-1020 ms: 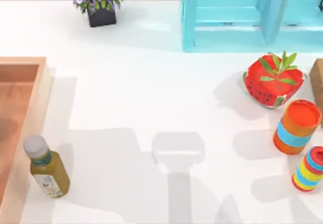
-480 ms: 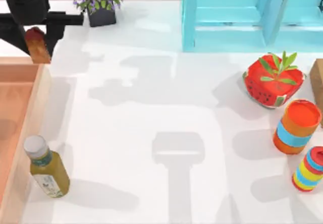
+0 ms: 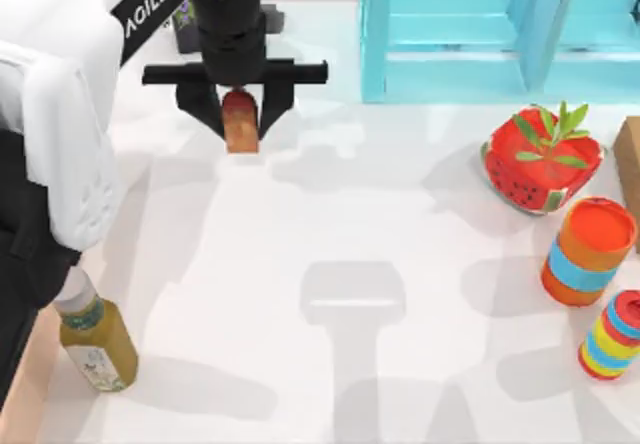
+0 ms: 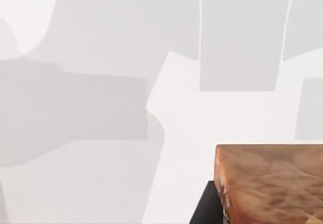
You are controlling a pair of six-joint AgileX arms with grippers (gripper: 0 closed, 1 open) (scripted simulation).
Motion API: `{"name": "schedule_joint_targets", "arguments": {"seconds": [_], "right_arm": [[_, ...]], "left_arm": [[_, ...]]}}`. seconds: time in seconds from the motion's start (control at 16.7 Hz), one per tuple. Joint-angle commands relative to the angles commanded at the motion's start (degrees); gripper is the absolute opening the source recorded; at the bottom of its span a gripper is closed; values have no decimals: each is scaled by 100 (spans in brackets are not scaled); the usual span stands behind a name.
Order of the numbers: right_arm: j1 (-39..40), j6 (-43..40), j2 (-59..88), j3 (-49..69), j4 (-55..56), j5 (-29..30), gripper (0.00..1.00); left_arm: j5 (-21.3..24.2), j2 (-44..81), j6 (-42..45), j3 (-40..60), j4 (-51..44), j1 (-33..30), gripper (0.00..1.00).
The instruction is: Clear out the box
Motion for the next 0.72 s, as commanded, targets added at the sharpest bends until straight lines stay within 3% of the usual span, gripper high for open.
{"name": "schedule_joint_targets", "arguments": {"seconds": [0.36,0.72], "right_arm": [[0,0,0,0,0,0,100],[0,0,0,0,0,0,100]], "left_arm": [[2,-4,9,-102,91,10,0],[0,-116,7,-966,835,7,0]]}}
